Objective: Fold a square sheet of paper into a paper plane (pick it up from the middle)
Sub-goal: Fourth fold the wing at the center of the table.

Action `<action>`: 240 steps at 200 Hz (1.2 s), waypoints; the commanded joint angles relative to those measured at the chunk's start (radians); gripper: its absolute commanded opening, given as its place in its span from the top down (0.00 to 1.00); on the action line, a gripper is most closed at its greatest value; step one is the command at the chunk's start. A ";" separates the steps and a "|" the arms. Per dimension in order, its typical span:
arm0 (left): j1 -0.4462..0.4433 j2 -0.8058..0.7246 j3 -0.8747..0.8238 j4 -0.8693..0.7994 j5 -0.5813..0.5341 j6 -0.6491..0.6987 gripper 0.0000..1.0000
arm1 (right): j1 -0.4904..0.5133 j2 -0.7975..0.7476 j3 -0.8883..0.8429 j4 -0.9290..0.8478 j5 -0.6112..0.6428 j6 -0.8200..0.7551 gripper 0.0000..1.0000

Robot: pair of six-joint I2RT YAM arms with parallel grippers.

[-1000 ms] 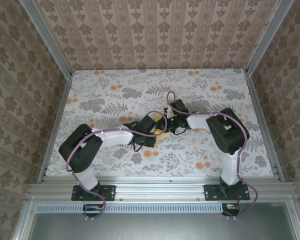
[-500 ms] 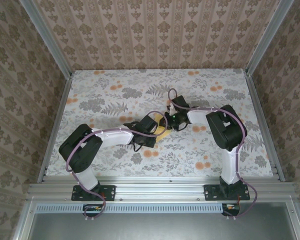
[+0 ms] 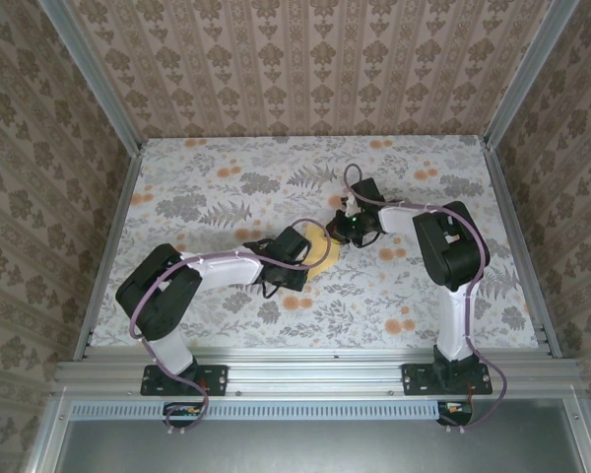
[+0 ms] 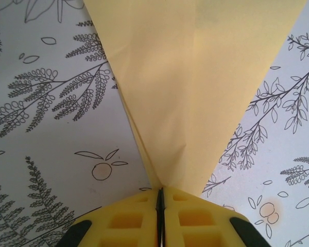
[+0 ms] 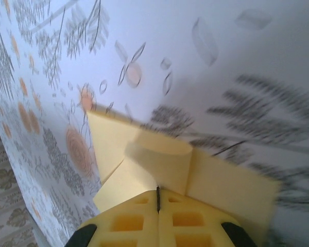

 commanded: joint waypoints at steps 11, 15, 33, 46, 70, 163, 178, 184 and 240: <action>0.000 0.112 -0.045 -0.146 0.023 0.037 0.90 | -0.026 -0.007 0.044 -0.045 0.026 -0.049 0.95; -0.001 0.113 -0.042 -0.148 0.024 0.037 0.90 | -0.026 -0.012 0.046 -0.047 0.022 -0.052 0.95; -0.001 0.117 -0.032 -0.155 0.023 0.043 0.90 | -0.025 -0.050 0.035 -0.039 0.003 -0.051 0.95; -0.001 0.121 -0.026 -0.157 0.025 0.045 0.90 | -0.017 -0.101 0.009 -0.041 0.000 -0.052 0.95; -0.001 0.124 -0.017 -0.156 0.029 0.049 0.90 | 0.006 -0.212 -0.057 -0.045 0.001 -0.053 0.95; 0.001 0.115 -0.001 -0.165 0.041 0.062 0.91 | 0.117 -0.047 -0.010 0.063 0.005 0.027 0.96; 0.002 0.111 -0.004 -0.167 0.039 0.060 0.90 | 0.109 -0.008 0.016 0.047 0.012 0.016 0.96; 0.003 0.110 -0.005 -0.166 0.040 0.062 0.90 | 0.104 0.002 0.025 0.042 0.017 0.010 0.96; 0.004 0.109 -0.017 -0.180 0.042 0.068 0.90 | 0.033 0.067 0.053 -0.009 0.066 -0.042 0.96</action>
